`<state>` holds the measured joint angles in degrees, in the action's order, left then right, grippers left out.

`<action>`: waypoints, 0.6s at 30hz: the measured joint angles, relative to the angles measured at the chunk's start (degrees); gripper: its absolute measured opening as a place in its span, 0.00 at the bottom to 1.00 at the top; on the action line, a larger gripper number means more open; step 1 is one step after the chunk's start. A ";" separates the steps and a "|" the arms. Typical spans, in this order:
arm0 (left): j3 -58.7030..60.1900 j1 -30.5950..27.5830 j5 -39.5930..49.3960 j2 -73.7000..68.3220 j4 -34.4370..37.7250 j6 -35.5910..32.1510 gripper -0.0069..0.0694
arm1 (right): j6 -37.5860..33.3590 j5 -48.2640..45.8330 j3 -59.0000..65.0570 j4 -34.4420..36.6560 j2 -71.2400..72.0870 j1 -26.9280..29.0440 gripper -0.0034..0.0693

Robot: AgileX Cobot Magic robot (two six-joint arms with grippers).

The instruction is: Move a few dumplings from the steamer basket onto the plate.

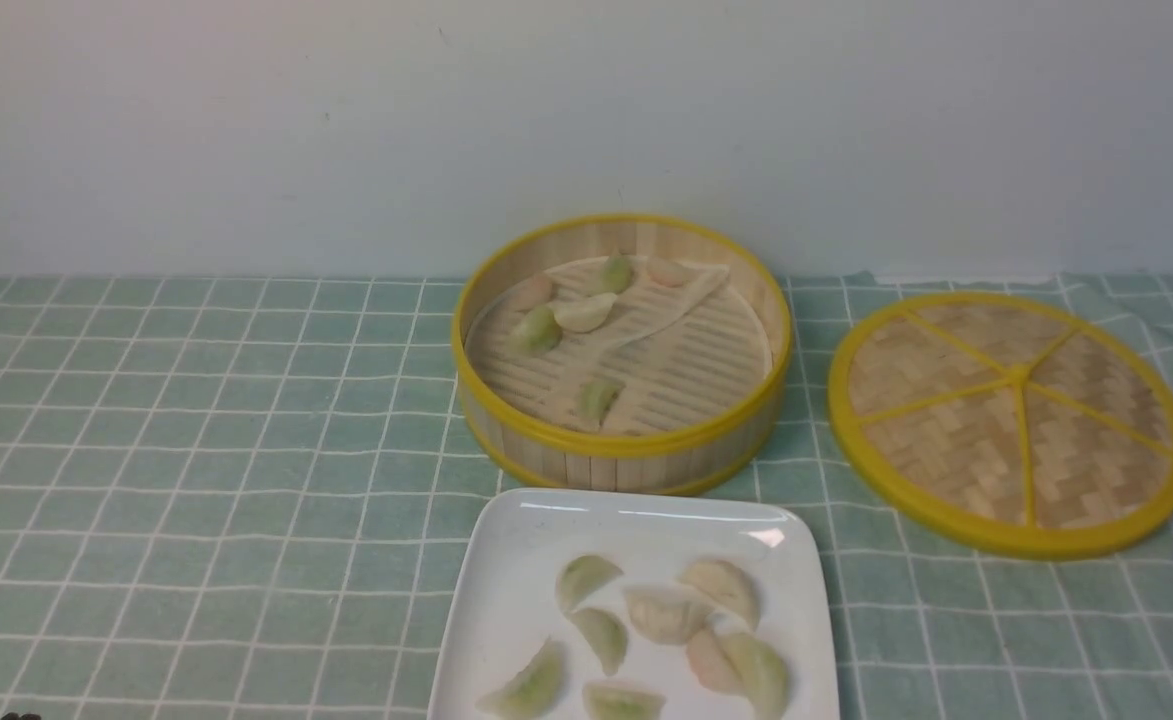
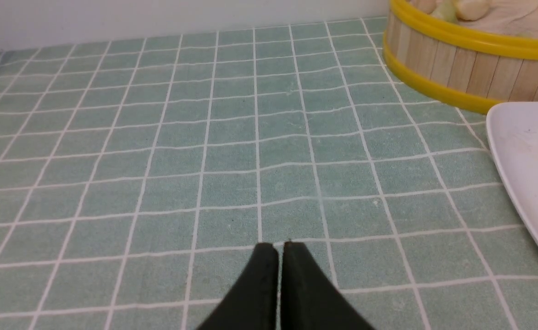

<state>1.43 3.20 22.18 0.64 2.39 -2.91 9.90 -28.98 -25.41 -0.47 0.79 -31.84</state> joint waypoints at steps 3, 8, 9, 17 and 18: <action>0.00 0.00 0.00 0.00 0.00 0.00 0.08 | -3.30 1.36 0.00 2.12 0.00 0.00 0.03; 0.00 0.00 0.00 0.00 0.00 0.00 0.08 | -4.40 2.59 1.44 1.12 0.00 3.68 0.03; 0.00 0.00 0.00 0.00 0.00 0.00 0.08 | -4.44 2.66 2.48 0.47 0.00 6.19 0.03; 0.00 0.00 0.00 0.00 0.00 0.00 0.08 | -4.57 2.60 15.97 -4.13 0.00 25.09 0.03; 0.00 0.00 0.00 0.00 0.00 0.00 0.08 | -4.57 2.60 18.28 -4.32 0.00 27.07 0.03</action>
<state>1.43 3.20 22.18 0.64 2.39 -2.91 5.33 -26.39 -7.13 -4.78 0.79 -4.77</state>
